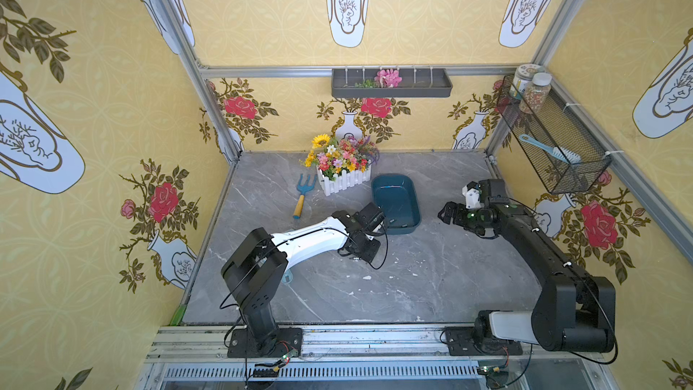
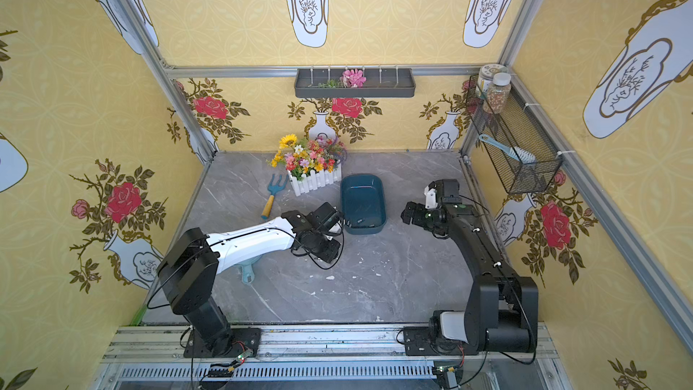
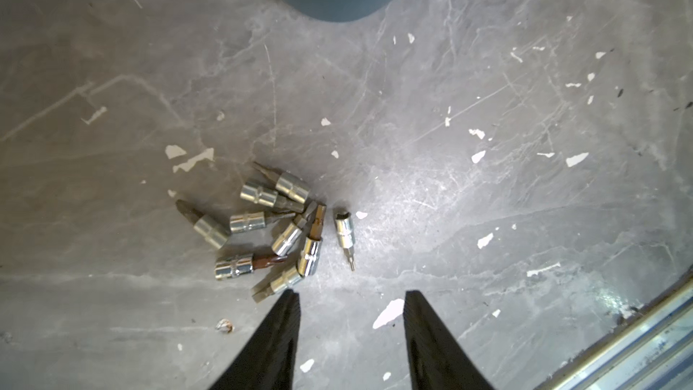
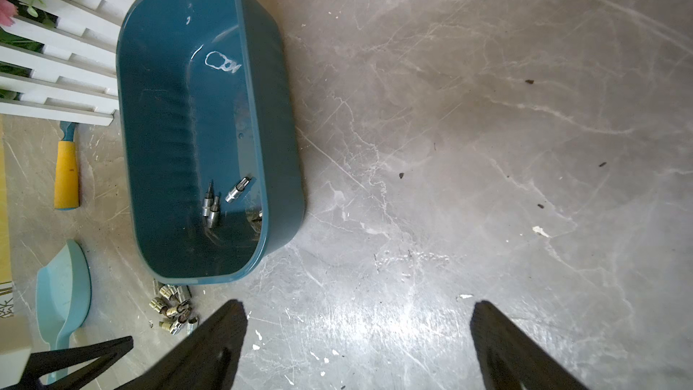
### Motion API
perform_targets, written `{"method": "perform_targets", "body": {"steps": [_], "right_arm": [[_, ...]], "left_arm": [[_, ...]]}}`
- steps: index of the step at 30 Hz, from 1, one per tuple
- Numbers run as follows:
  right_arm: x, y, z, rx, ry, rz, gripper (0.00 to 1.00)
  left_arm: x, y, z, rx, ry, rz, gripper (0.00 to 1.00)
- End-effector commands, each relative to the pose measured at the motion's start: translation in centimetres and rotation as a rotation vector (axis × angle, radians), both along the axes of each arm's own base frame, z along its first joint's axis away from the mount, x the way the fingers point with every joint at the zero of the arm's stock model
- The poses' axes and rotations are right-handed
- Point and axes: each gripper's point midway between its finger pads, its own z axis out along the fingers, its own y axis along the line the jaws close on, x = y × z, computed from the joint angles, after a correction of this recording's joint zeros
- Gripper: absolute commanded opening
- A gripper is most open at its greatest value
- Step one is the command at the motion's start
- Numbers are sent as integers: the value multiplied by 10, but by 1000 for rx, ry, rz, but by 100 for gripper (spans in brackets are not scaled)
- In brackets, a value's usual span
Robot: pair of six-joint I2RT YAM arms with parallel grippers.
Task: Put the bit on the desktop into the storage box
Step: Pick up the screwdriver bit from the center of the board.
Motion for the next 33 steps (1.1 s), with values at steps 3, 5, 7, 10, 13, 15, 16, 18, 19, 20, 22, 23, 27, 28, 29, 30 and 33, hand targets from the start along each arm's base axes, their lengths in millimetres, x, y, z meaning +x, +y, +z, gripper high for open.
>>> {"method": "perform_targets", "body": {"steps": [3, 5, 7, 10, 13, 15, 16, 18, 19, 20, 22, 23, 27, 28, 29, 30, 33], "right_arm": [[4, 0, 3, -1, -22, 6, 97], [4, 0, 3, 0, -22, 5, 97], [4, 0, 3, 1, -21, 5, 97], [4, 0, 3, 0, -21, 5, 97], [4, 0, 3, 0, -22, 5, 97], [5, 0, 3, 0, -23, 5, 97], [5, 0, 3, -1, -23, 4, 97], [5, 0, 3, -2, -22, 2, 97], [4, 0, 3, -2, -22, 3, 97], [5, 0, 2, -2, -20, 3, 97], [5, 0, 2, -1, -19, 5, 97], [5, 0, 2, 0, -19, 5, 97], [5, 0, 2, -1, -21, 5, 97], [4, 0, 2, -1, -19, 5, 97], [5, 0, 3, -1, -23, 5, 97], [5, 0, 3, -1, -24, 5, 97], [5, 0, 3, 0, -25, 5, 97]], "left_arm": [[-8, -2, -13, 21, 52, -14, 43], [-7, -1, -16, 36, 53, -13, 40], [-5, 0, -20, 51, 53, -13, 39], [-3, -2, -23, 58, 55, -19, 37], [-2, -3, -27, 64, 59, -22, 34], [-3, -4, -29, 68, 63, -24, 33], [-3, -4, -31, 70, 66, -25, 32], [-3, -3, -34, 79, 71, -25, 31], [-3, -3, -35, 80, 73, -26, 31], [-3, -3, -36, 80, 75, -26, 30], [-4, -4, -38, 78, 79, -27, 30], [-4, -4, -39, 78, 81, -28, 30], [-3, -4, -42, 83, 83, -29, 29], [-3, -4, -43, 85, 85, -28, 28], [-3, -5, -45, 87, 87, -29, 28], [-3, -4, -45, 89, 87, -27, 28], [-3, -4, -46, 89, 87, -27, 28]]}}
